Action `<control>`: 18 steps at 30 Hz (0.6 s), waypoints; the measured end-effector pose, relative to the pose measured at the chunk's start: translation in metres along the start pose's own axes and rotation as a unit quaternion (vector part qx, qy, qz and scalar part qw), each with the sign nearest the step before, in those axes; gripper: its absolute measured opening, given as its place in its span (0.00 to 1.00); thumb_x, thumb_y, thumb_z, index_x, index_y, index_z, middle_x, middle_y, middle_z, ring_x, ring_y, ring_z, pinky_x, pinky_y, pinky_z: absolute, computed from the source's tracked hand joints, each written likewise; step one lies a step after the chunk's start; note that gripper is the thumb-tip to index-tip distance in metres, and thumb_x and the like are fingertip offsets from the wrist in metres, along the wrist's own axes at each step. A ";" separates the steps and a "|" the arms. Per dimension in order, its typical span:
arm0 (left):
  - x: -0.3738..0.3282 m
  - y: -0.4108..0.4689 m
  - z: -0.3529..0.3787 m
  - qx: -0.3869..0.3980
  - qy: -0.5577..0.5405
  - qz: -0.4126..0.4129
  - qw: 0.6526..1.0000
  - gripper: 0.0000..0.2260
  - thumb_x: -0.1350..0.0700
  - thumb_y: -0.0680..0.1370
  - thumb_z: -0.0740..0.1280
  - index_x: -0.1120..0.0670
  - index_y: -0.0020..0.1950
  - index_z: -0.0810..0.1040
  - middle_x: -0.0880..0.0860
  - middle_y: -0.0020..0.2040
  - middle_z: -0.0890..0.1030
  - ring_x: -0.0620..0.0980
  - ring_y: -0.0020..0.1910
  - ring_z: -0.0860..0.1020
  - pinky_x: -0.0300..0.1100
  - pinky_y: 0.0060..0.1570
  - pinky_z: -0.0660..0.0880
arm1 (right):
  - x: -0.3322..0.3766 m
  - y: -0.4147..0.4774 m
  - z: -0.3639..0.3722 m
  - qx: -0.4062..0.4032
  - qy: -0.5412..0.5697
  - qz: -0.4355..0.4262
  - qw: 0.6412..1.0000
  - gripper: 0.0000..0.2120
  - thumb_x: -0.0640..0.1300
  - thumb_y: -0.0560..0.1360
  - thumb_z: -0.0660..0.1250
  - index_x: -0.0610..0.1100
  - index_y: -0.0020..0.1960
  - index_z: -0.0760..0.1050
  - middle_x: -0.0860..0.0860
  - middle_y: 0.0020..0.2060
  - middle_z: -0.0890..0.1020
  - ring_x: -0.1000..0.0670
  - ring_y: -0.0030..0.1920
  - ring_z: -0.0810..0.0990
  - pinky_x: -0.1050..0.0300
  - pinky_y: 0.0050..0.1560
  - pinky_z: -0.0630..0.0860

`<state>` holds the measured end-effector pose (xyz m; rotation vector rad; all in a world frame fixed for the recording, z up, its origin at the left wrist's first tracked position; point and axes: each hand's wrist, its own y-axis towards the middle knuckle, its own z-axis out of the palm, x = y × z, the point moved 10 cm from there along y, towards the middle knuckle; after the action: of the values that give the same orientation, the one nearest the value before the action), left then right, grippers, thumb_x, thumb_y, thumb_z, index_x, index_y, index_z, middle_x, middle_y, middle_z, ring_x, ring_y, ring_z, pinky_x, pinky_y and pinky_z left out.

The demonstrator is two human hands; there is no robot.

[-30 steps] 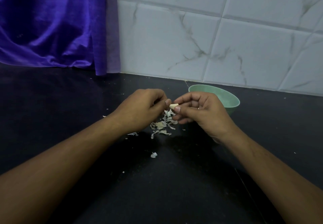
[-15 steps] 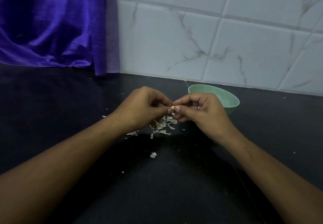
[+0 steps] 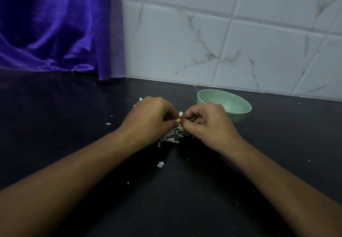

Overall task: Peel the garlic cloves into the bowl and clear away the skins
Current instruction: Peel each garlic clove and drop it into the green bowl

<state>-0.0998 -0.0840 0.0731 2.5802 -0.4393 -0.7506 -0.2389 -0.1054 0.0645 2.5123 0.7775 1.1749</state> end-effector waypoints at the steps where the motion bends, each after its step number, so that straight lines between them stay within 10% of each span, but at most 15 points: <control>1: -0.001 -0.001 0.000 -0.002 0.008 0.002 1.000 0.04 0.51 0.76 0.76 0.47 0.49 0.88 0.44 0.40 0.86 0.39 0.41 0.82 0.42 0.45 0.79 | 0.000 0.000 0.001 -0.001 0.000 0.004 1.000 0.04 0.38 0.73 0.75 0.45 0.41 0.85 0.52 0.30 0.85 0.49 0.32 0.86 0.51 0.37 0.82; 18: -0.007 -0.004 -0.002 -0.027 -0.018 -0.013 0.999 0.05 0.55 0.74 0.75 0.47 0.48 0.89 0.43 0.39 0.86 0.38 0.39 0.82 0.34 0.40 0.76 | 0.003 -0.004 -0.003 -0.048 0.019 0.000 0.999 0.05 0.37 0.69 0.74 0.44 0.37 0.82 0.51 0.27 0.84 0.47 0.30 0.85 0.46 0.33 0.82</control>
<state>-0.1036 -0.0770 0.0757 2.5297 -0.3913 -0.8090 -0.2409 -0.1003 0.0664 2.4195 0.7117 1.2321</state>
